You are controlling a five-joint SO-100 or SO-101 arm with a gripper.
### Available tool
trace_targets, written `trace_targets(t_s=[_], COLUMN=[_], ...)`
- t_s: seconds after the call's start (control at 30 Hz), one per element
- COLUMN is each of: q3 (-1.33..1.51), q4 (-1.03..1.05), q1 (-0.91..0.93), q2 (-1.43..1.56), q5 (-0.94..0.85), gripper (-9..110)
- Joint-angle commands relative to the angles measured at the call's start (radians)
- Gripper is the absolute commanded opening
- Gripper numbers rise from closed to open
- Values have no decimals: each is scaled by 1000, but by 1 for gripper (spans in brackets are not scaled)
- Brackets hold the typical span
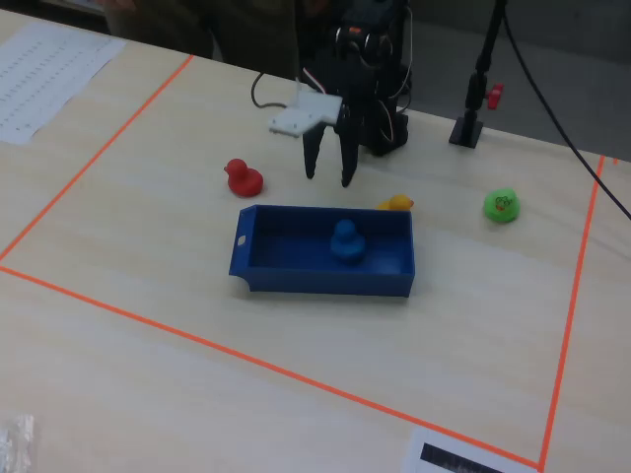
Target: Grasp blue duck and put it into box.
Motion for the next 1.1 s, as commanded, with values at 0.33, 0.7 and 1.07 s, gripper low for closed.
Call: trace_targets(t_s=[0.33,0.7,1.07], q3=[433,672,672], q4=[383,456,456], q1=[126,55,-21], q2=[699,701,701], q5=[21,-34,11], gripper=[0,0,4])
